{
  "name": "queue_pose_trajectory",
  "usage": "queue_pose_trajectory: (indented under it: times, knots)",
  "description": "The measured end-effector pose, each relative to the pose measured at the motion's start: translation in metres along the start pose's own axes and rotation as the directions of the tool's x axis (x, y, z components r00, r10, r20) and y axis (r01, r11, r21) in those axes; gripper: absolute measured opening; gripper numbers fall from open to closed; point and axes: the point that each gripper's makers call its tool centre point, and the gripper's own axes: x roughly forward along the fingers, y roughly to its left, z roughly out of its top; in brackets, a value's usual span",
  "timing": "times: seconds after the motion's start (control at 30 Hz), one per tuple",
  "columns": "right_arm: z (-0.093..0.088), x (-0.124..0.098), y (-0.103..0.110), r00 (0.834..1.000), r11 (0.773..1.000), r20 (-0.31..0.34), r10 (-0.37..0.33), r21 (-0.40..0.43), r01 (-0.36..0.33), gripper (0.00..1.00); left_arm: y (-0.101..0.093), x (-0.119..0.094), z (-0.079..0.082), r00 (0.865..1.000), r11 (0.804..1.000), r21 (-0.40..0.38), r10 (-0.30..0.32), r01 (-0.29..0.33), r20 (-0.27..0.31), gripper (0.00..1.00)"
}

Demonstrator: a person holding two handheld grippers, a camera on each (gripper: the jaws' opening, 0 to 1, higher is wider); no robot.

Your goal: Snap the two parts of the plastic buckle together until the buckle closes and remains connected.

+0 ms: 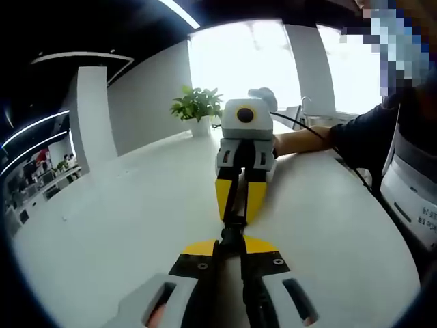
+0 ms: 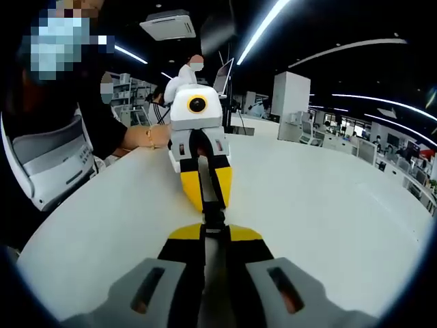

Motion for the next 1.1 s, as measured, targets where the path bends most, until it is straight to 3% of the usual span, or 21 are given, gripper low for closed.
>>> queue_pose_trajectory:
  times: [1.1]
  knots:
    - [0.0015, 0.0025, 0.0079, 0.991, 0.991, 0.001, 0.133, -0.032, -0.133, 0.09, -0.0077, -0.0022, -0.0006, 0.997, 0.998, 0.006, -0.07, 0.07, 0.008, 0.1]
